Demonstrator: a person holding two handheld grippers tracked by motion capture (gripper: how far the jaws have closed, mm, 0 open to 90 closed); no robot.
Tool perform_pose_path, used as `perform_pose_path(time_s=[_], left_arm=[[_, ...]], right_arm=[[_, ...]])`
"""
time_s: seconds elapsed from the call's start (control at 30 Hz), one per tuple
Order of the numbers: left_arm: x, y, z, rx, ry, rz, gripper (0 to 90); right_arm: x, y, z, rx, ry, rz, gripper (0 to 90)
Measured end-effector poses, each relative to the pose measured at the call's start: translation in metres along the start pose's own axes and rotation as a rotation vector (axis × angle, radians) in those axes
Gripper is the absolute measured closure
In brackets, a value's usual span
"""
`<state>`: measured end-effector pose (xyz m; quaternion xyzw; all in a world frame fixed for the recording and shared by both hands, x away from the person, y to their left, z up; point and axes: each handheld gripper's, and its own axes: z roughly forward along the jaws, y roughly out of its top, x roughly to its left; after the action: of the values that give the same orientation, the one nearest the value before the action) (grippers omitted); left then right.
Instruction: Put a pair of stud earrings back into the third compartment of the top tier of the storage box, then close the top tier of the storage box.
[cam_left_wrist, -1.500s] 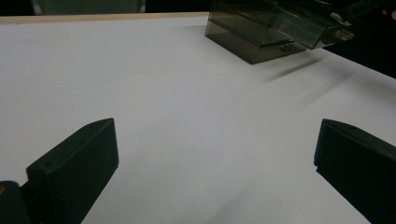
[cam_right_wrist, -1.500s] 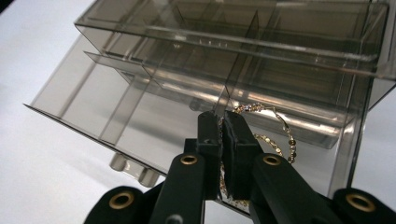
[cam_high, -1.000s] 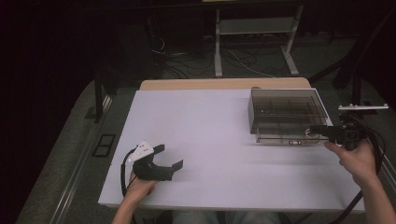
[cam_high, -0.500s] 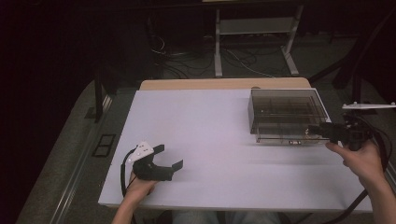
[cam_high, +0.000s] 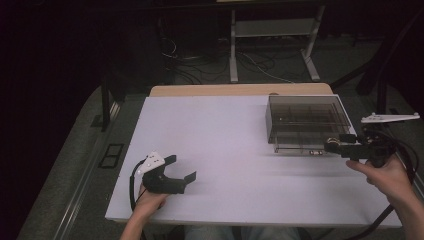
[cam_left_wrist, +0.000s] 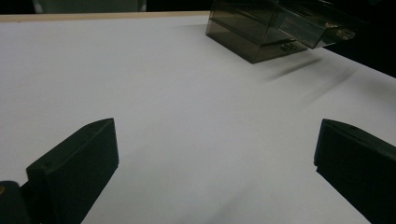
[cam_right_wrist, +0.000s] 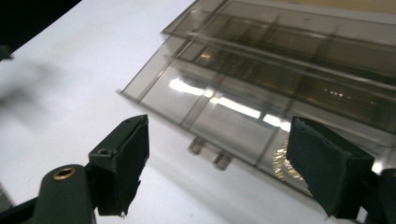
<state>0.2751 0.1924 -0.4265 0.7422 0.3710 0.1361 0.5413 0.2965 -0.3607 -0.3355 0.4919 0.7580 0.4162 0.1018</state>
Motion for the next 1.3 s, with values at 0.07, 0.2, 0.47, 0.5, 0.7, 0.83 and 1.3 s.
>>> perform_pose_path(time_s=[0.07, 0.2, 0.47, 0.5, 0.7, 0.83, 1.3], left_arm=[[0.000, 0.000, 0.000, 0.001, -0.001, 0.000, 0.0], [-0.001, 0.000, 0.001, 0.002, -0.002, 0.001, 0.0], [0.000, 0.000, 0.001, 0.005, -0.001, 0.002, 0.0], [-0.001, 0.000, 0.001, 0.004, -0.002, 0.001, 0.0], [-0.001, 0.000, 0.002, 0.007, -0.004, 0.003, 0.0], [-0.001, 0.000, 0.002, 0.009, -0.004, 0.003, 0.0], [-0.001, 0.000, 0.002, 0.010, -0.004, 0.006, 0.0]], right_arm=[[0.004, -0.002, 0.000, 0.011, 0.012, -0.016, 20.2], [0.009, -0.005, -0.002, 0.028, 0.036, -0.042, 19.4], [0.013, -0.011, -0.001, 0.078, 0.084, -0.096, 19.3], [0.013, -0.013, -0.001, 0.082, 0.087, -0.099, 19.3], [0.015, -0.019, -0.001, 0.100, 0.106, -0.116, 19.3], [0.016, -0.021, 0.000, 0.121, 0.109, -0.124, 19.7], [0.014, -0.028, 0.007, 0.182, 0.139, -0.145, 39.4]])
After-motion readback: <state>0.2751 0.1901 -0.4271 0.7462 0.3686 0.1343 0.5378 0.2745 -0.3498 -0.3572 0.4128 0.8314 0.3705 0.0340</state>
